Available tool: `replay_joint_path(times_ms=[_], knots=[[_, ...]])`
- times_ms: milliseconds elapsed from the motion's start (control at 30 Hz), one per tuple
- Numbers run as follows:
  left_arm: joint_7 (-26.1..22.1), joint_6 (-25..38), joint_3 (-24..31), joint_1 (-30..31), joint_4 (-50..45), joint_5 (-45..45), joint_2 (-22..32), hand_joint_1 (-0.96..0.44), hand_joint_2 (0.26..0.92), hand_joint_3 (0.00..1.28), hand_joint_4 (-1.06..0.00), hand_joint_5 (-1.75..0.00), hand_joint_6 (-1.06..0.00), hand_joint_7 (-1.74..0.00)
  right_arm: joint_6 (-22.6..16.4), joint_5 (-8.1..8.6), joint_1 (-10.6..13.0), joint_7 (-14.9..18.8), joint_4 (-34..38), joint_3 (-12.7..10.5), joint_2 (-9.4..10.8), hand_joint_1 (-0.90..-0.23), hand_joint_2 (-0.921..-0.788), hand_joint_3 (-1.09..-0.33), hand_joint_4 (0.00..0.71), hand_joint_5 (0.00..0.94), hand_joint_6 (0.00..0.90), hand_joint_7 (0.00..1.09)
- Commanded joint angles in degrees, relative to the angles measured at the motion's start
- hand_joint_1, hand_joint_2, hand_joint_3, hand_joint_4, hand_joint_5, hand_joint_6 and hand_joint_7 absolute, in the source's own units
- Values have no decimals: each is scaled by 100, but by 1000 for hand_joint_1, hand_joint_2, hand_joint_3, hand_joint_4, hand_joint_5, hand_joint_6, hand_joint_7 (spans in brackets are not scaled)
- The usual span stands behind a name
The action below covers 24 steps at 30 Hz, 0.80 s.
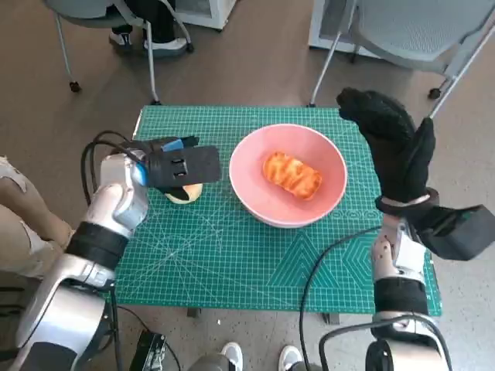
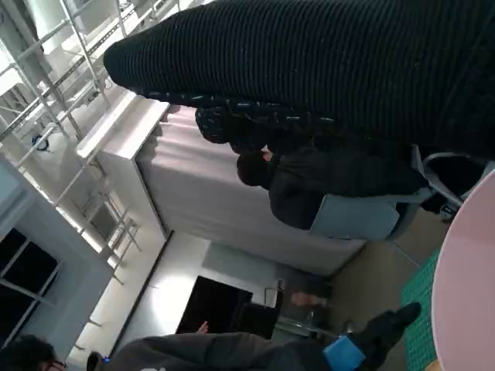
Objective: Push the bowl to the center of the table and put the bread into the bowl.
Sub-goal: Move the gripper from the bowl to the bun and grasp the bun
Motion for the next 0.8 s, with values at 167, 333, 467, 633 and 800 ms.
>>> replay_joint_path(times_ms=[167,333,467,633,800], knots=[[268,-205,-161,-435,884,66,-220,-375,683,3,1,1,-102,0,124,-11,163,-36,8,-19,-18,-641,-921,-704,251,1,72,548],[405,-346,-211,-576,1371,39,-358,-387,684,3,1,1,-102,0,138,3,161,-21,-4,-30,-16,-641,-921,-704,252,1,72,548],[491,-451,-257,-657,1699,33,-447,-387,683,2,1,1,-102,0,134,-7,170,-25,-30,-25,-13,-641,-921,-704,252,1,72,548],[556,-536,-306,-725,2007,43,-533,-381,682,1,1,1,-104,-1,132,1,187,-10,-53,-28,-19,-642,-921,-704,253,1,72,548],[616,-621,-358,-760,2287,50,-617,-368,681,0,1,1,-106,-2,169,37,201,25,-86,-44,-38,-642,-921,-703,254,2,72,547]])
